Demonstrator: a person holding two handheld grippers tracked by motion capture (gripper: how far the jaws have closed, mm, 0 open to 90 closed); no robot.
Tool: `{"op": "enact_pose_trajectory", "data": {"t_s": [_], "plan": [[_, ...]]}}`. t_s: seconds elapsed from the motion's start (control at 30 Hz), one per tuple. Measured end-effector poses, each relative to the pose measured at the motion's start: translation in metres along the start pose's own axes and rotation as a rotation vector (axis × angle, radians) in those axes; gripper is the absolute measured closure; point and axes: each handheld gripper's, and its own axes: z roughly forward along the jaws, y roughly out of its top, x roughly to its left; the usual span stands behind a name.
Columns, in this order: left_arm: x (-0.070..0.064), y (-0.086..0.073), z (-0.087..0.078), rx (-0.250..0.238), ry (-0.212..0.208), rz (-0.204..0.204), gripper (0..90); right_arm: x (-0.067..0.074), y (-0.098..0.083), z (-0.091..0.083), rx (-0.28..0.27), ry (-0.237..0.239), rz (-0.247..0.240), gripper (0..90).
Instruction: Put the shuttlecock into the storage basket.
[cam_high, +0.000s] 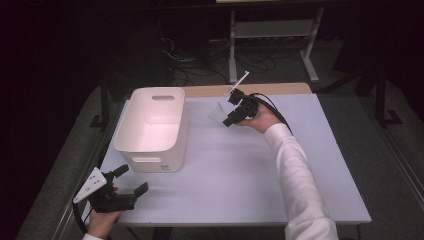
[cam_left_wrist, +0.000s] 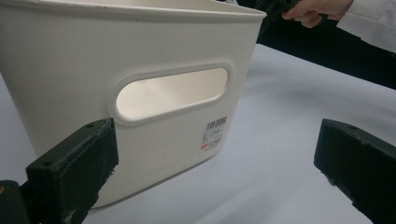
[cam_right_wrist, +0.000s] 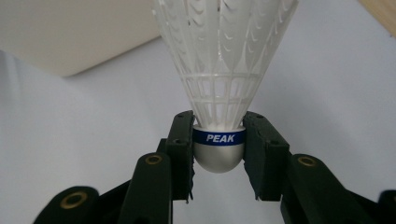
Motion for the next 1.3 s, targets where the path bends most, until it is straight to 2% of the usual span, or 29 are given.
{"op": "enact_pose_trajectory", "data": {"t_s": [0.2, 0.3, 0.5, 0.57, 0.6, 0.63, 0.8, 1.0, 1.3], "plan": [[0.000, 0.000, 0.000, 0.001, 0.001, 0.000, 0.0, 0.005, 0.006, -0.009, -0.029, -0.005, -0.004, 63.5], [0.000, 0.000, 0.000, -0.003, 0.000, -0.002, 0.0, 0.007, 0.007, -0.012, -0.070, 0.007, -0.006, 63.5], [0.000, 0.000, 0.000, -0.005, -0.002, -0.003, 0.0, 0.016, 0.014, -0.014, -0.083, 0.009, 0.001, 63.5], [0.001, 0.001, 0.000, -0.009, -0.004, 0.016, 0.0, 0.018, 0.016, -0.016, -0.082, 0.008, 0.003, 63.5], [-0.001, 0.000, 0.000, -0.009, -0.001, -0.016, 0.0, 0.019, 0.018, -0.016, -0.081, 0.005, -0.008, 63.5], [0.000, 0.000, -0.001, 0.010, 0.001, 0.005, 0.0, 0.020, 0.019, -0.017, -0.085, 0.006, -0.006, 63.5], [0.000, 0.000, -0.001, 0.005, 0.000, 0.002, 0.0, 0.029, 0.026, -0.021, -0.074, 0.032, -0.012, 63.4], [0.000, 0.000, -0.001, 0.000, -0.001, 0.009, 0.0, 0.042, 0.037, -0.027, -0.081, 0.052, -0.044, 63.4], [0.000, 0.000, -0.001, 0.002, -0.004, 0.005, 0.0, 0.056, 0.051, -0.032, -0.095, 0.038, -0.092, 63.2]]}}
